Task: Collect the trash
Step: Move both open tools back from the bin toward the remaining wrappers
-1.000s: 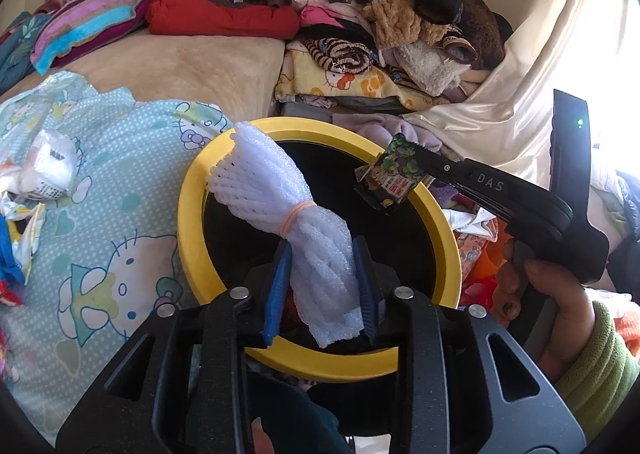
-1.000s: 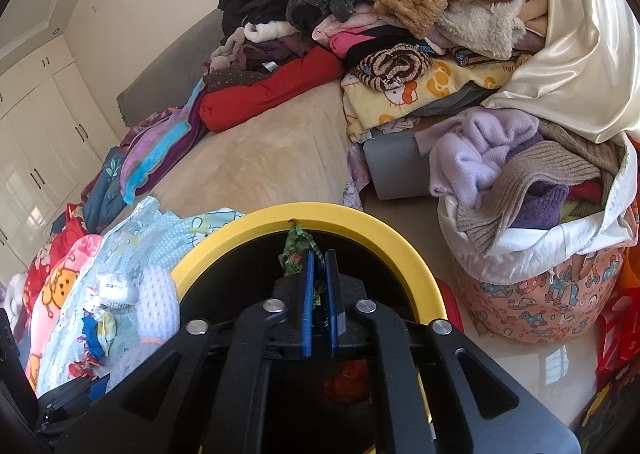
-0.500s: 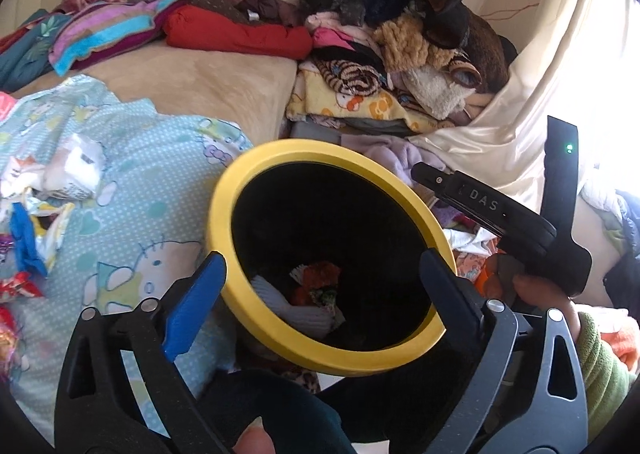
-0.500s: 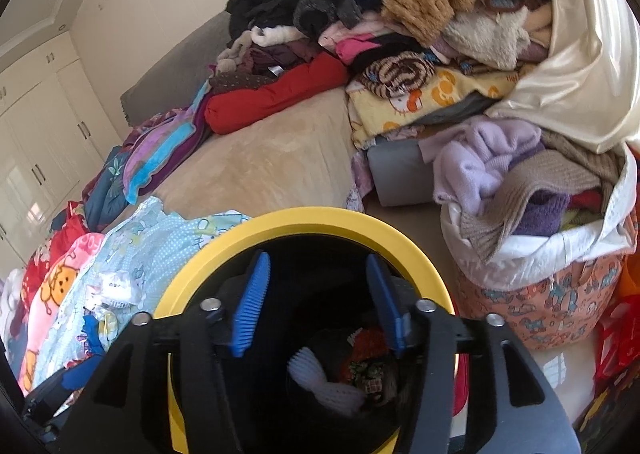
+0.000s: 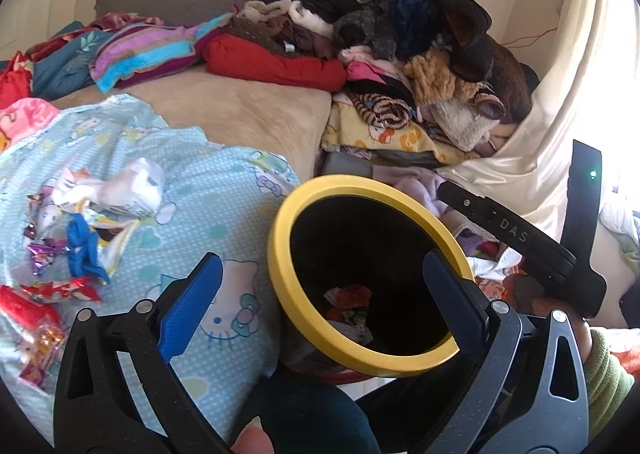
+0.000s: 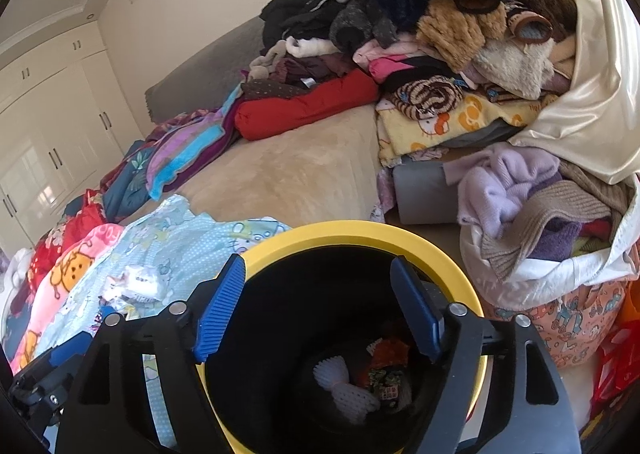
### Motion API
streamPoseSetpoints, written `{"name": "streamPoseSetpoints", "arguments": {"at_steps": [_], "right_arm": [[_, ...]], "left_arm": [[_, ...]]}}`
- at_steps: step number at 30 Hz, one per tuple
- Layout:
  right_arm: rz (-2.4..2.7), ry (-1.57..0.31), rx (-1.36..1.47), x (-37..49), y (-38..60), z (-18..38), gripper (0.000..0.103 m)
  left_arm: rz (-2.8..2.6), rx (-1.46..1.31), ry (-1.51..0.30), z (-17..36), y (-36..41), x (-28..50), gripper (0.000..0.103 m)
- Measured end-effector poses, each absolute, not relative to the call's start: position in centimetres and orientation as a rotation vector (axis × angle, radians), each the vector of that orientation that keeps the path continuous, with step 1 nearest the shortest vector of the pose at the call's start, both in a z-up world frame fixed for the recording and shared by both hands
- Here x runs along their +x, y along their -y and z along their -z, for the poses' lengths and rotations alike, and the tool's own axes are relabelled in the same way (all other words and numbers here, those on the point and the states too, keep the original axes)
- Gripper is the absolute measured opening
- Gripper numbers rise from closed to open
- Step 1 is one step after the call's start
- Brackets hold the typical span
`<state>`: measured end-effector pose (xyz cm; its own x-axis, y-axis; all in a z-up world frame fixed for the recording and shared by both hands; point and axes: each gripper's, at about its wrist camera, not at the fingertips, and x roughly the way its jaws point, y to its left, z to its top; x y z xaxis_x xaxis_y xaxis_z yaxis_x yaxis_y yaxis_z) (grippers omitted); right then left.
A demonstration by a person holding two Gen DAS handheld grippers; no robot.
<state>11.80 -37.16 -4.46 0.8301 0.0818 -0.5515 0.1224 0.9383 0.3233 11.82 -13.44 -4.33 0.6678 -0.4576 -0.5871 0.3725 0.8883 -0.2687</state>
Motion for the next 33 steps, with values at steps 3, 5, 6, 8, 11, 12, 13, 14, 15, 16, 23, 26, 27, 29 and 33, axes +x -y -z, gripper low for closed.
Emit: {"name": "streamPoseSetpoints", "arguments": {"at_steps": [3, 5, 6, 8, 11, 12, 13, 14, 15, 16, 23, 26, 27, 29, 33], "right_arm": [[0.003, -0.585, 0.345, 11.6, 36.4, 3.9, 0.075], [-0.009, -0.581, 0.339, 11.5, 36.0, 3.6, 0.076], [-0.015, -0.578, 0.333, 11.5, 35.7, 3.4, 0.077], [-0.027, -0.575, 0.325, 11.4, 35.2, 3.1, 0.078], [-0.044, -0.572, 0.315, 11.3, 34.4, 2.8, 0.079], [-0.052, -0.571, 0.311, 11.2, 34.2, 2.7, 0.079], [-0.059, -0.568, 0.308, 11.2, 33.9, 2.5, 0.080], [-0.068, -0.566, 0.307, 11.1, 33.7, 2.4, 0.081], [-0.076, -0.564, 0.307, 11.0, 33.5, 2.3, 0.081], [-0.086, -0.561, 0.304, 11.0, 33.2, 2.2, 0.082], [-0.182, -0.542, 0.285, 10.5, 30.9, 1.0, 0.083], [-0.214, -0.532, 0.263, 10.4, 29.9, 0.5, 0.083], [-0.228, -0.533, 0.257, 10.3, 29.4, 0.4, 0.083], [-0.253, -0.537, 0.247, 10.3, 28.6, 0.2, 0.083], [-0.287, -0.541, 0.218, 10.4, 26.8, 0.0, 0.083]], "left_arm": [[0.457, -0.137, -0.681, 3.8, 12.8, 11.7, 0.092], [0.444, -0.142, -0.670, 3.5, 12.3, 11.6, 0.092], [0.440, -0.145, -0.666, 3.4, 12.1, 11.6, 0.092], [0.425, -0.149, -0.655, 3.1, 11.7, 11.4, 0.092], [0.405, -0.151, -0.640, 2.7, 11.0, 11.3, 0.092], [0.397, -0.152, -0.636, 2.6, 10.7, 11.3, 0.092], [0.391, -0.154, -0.632, 2.5, 10.5, 11.3, 0.092], [0.385, -0.157, -0.628, 2.4, 10.2, 11.3, 0.092], [0.378, -0.159, -0.624, 2.3, 9.9, 11.2, 0.092], [0.370, -0.161, -0.620, 2.2, 9.5, 11.2, 0.092], [0.301, -0.157, -0.576, 1.4, 7.2, 11.1, 0.092], [0.278, -0.168, -0.567, 1.1, 6.1, 11.2, 0.092], [0.270, -0.169, -0.564, 1.1, 5.7, 11.2, 0.092], [0.257, -0.172, -0.558, 1.0, 5.0, 11.1, 0.092], [0.227, -0.188, -0.554, 0.8, 3.5, 11.1, 0.092]]}}
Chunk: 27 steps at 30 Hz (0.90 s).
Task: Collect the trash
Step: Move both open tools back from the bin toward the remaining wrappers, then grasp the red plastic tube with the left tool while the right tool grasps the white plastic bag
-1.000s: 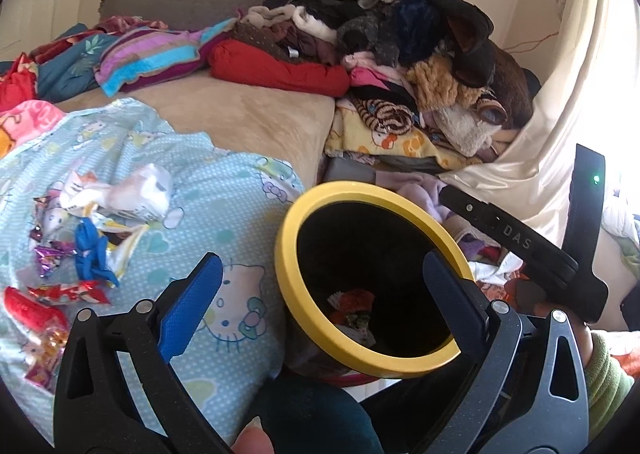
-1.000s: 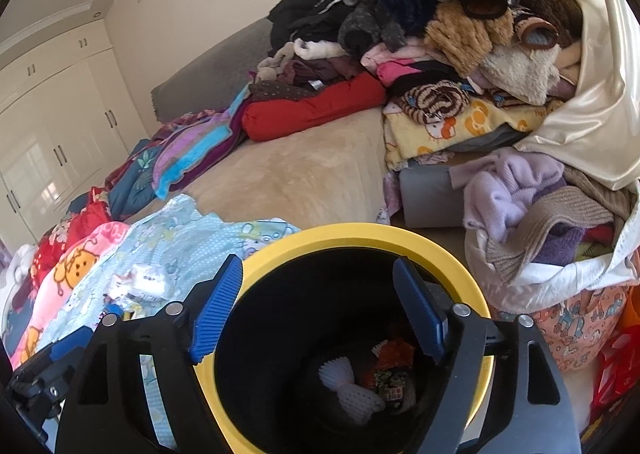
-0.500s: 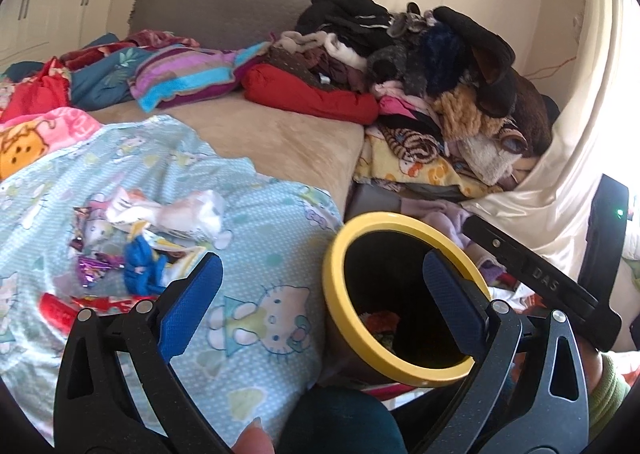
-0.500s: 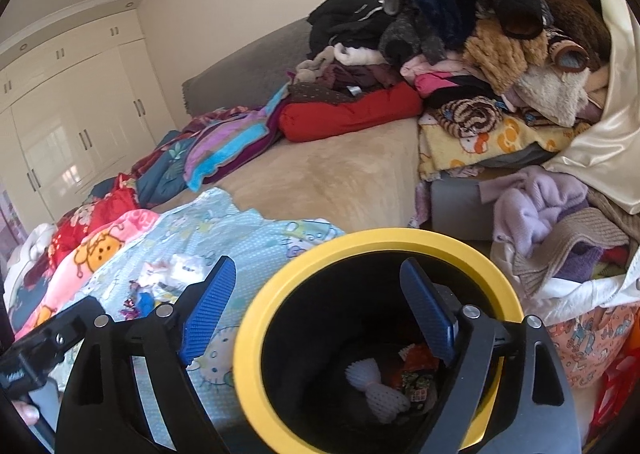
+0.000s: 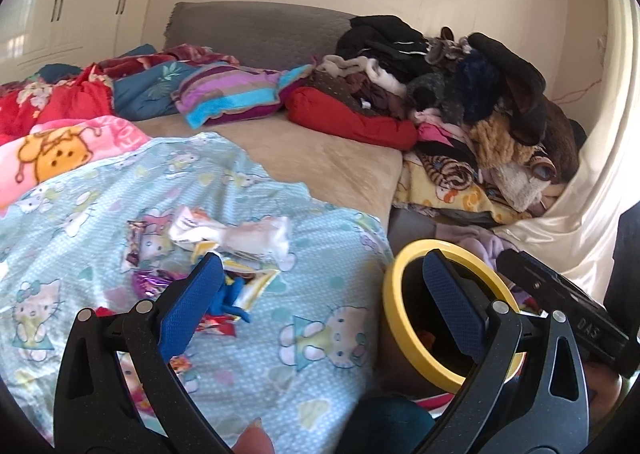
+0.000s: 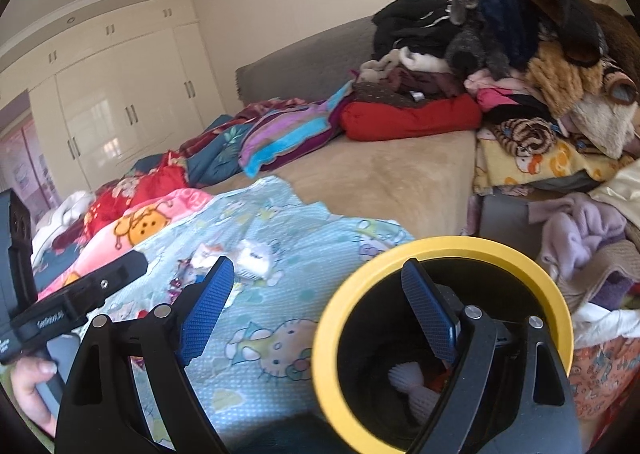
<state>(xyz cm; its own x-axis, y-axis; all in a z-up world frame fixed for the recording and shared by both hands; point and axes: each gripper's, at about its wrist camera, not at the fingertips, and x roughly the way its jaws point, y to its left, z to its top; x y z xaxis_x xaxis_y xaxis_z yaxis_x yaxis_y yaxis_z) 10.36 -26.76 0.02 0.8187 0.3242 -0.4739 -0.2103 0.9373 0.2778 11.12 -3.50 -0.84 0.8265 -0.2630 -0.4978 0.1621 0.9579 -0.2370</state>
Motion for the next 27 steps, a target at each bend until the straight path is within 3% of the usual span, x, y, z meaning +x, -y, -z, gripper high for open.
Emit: {"name": "streamPoseSetpoints", "arguments": {"at_steps": [27], "right_arm": [[-0.427, -0.603, 0.086, 13.3, 17.4, -0.1, 0.084]], "left_arm": [[0.016, -0.312, -0.560, 2.0, -7.7, 11.0, 0.092]]}}
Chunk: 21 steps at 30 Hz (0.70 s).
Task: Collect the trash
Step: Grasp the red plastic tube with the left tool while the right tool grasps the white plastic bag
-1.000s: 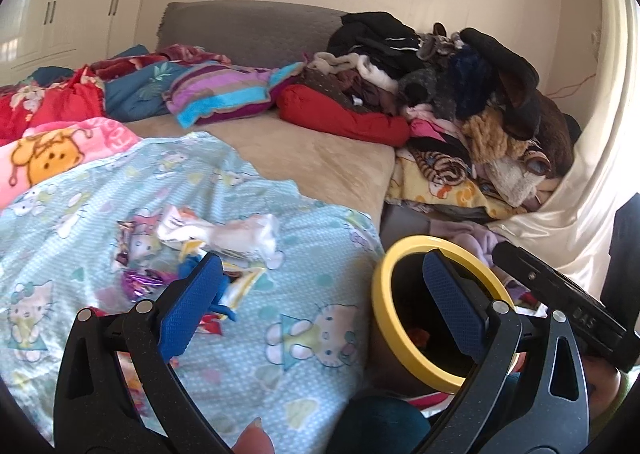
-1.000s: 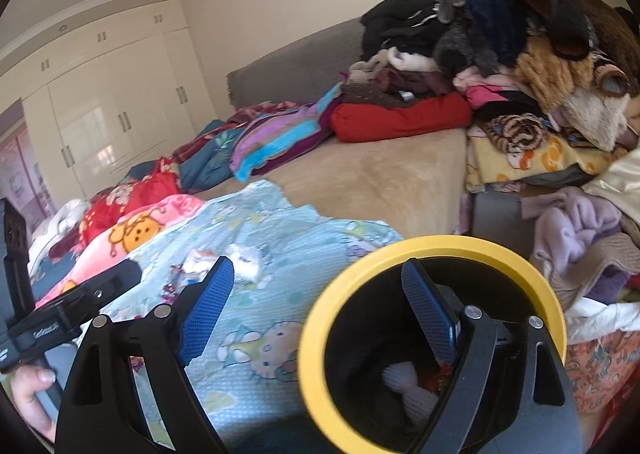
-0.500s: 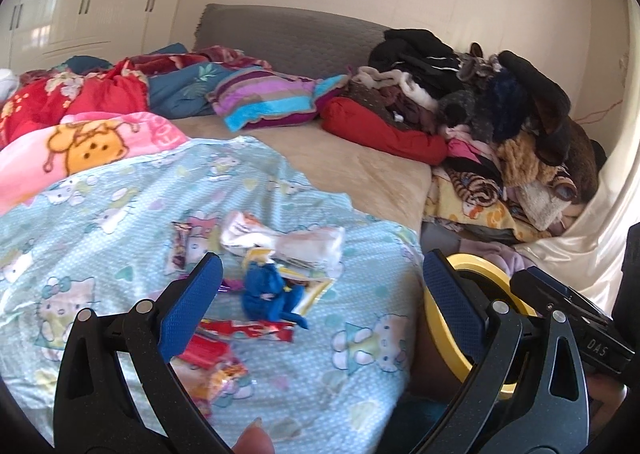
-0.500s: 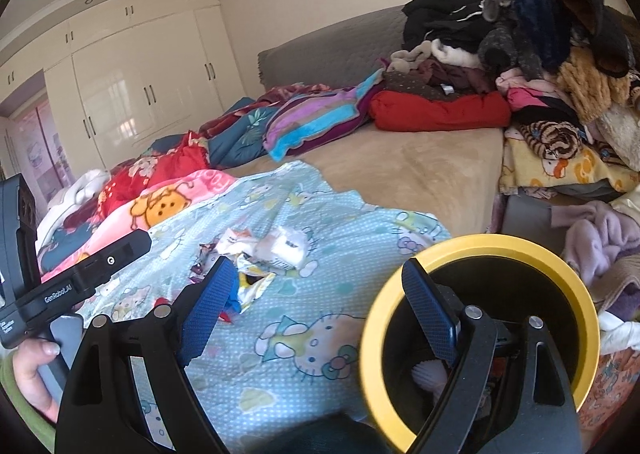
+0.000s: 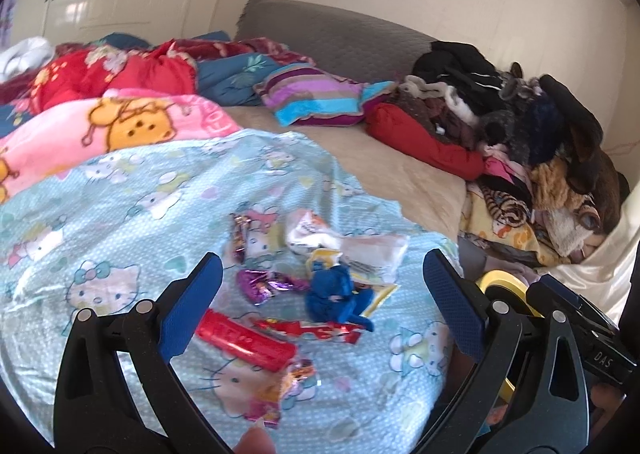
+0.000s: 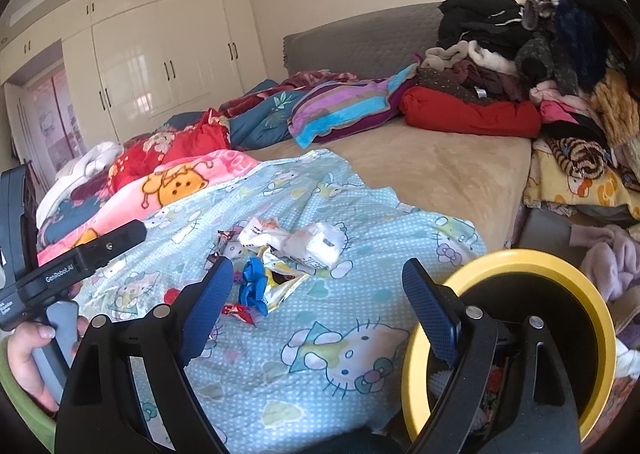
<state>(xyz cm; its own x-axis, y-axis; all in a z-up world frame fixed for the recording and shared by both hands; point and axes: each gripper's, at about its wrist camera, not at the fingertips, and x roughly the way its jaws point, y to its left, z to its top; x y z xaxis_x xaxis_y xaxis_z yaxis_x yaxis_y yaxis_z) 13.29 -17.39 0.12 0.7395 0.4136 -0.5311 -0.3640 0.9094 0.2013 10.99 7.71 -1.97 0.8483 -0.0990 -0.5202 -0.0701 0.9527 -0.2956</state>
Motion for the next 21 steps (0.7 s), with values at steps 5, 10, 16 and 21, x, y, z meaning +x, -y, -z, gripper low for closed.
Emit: {"name": "streamPoseSetpoints", "arguments": {"at_steps": [5, 10, 16, 21], "right_arm": [[-0.437, -0.620, 0.063, 15.1, 15.9, 0.4, 0.084], [-0.440, -0.651, 0.045, 17.2, 14.4, 1.4, 0.084], [-0.427, -0.683, 0.033, 19.6, 12.5, 2.6, 0.084], [-0.384, -0.739, 0.028, 21.9, 11.8, 4.1, 0.084]], "left_arm": [[-0.025, -0.349, -0.597, 3.1, -9.6, 11.2, 0.092], [-0.074, -0.406, -0.658, 5.2, -11.4, 11.5, 0.092], [-0.095, -0.462, -0.714, 7.3, -13.0, 11.8, 0.090], [-0.060, -0.549, -0.789, 9.8, -13.2, 12.2, 0.071]]}}
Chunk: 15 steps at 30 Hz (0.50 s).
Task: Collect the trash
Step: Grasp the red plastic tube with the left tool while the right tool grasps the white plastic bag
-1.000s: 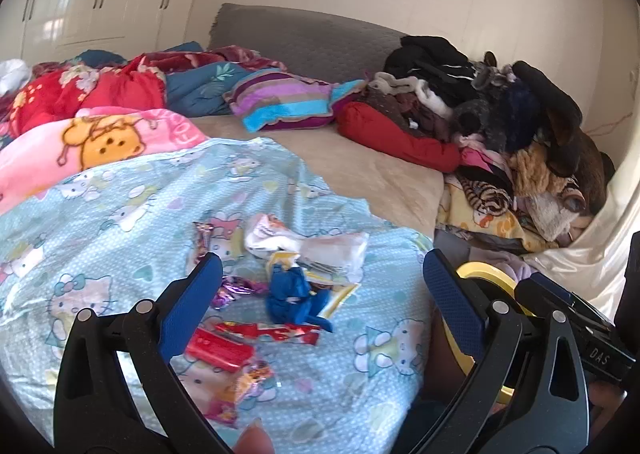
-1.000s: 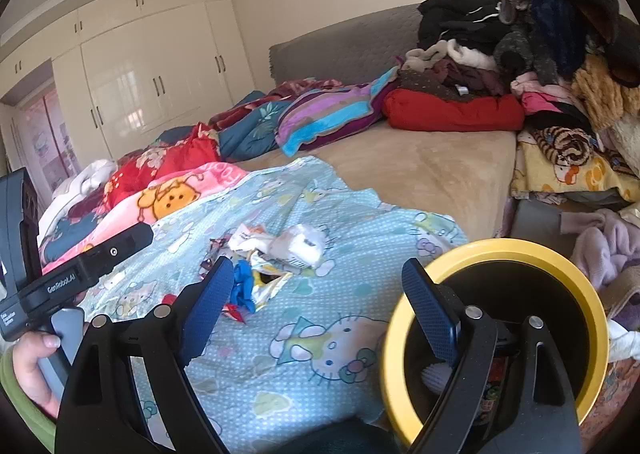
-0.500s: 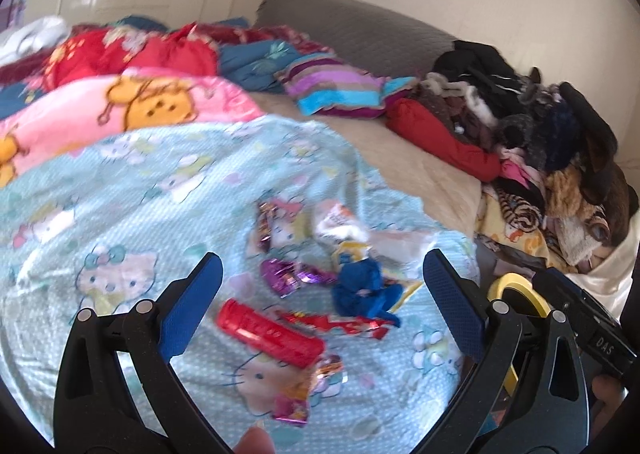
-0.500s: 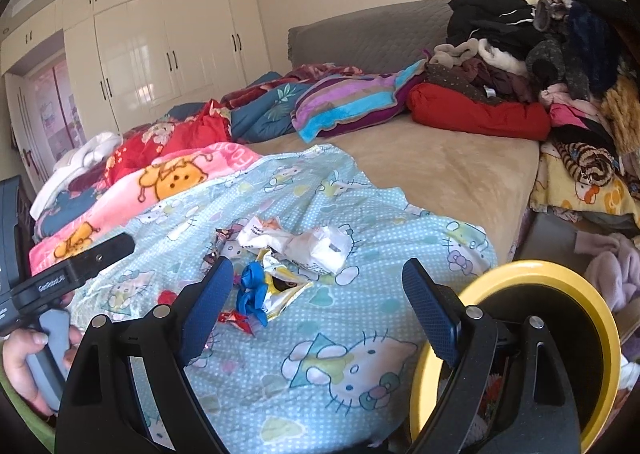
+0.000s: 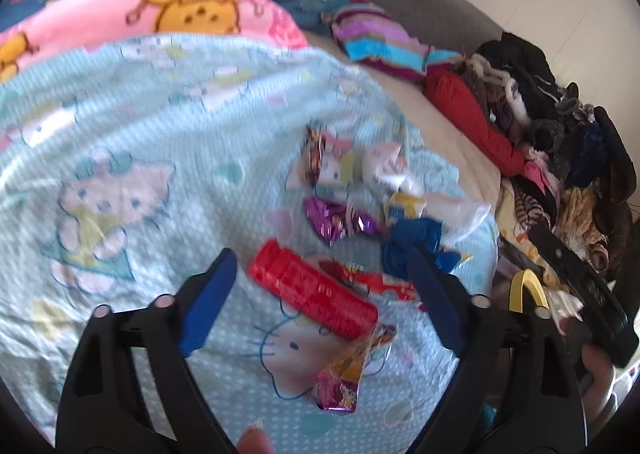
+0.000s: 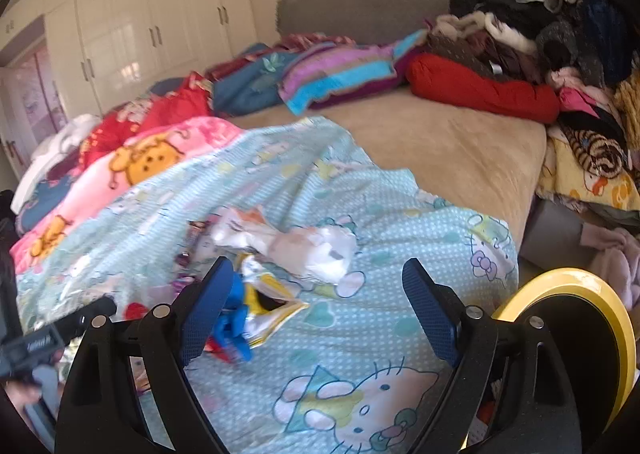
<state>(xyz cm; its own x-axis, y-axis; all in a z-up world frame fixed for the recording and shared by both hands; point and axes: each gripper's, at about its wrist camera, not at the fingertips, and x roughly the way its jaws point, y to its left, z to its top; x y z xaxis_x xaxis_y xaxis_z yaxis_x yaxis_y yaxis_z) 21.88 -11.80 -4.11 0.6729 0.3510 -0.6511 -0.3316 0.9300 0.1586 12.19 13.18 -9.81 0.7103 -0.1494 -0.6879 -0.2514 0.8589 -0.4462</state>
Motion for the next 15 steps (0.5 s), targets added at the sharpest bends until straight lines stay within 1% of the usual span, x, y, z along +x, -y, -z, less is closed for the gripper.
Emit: {"name": "streamPoseSetpoints", "arguments": {"at_steps": [1, 4, 13, 15], "right_arm": [[-0.376, -0.752, 0.028, 22.4, 11.7, 4.5, 0.084], [-0.365, -0.784, 0.038, 23.8, 11.6, 5.5, 0.084], [-0.390, -0.877, 0.093, 27.6, 10.4, 8.3, 0.084], [-0.398, -0.889, 0.087, 28.2, 9.8, 8.9, 0.083]], "left_arm": [[-0.052, -0.556, -0.802, 10.2, -13.0, 12.2, 0.067], [-0.020, -0.610, -0.838, 11.4, -12.7, 12.5, 0.060], [0.010, -0.716, -0.878, 13.5, -12.8, 12.9, 0.060], [0.008, -0.743, -0.878, 13.9, -13.1, 12.9, 0.058]]}}
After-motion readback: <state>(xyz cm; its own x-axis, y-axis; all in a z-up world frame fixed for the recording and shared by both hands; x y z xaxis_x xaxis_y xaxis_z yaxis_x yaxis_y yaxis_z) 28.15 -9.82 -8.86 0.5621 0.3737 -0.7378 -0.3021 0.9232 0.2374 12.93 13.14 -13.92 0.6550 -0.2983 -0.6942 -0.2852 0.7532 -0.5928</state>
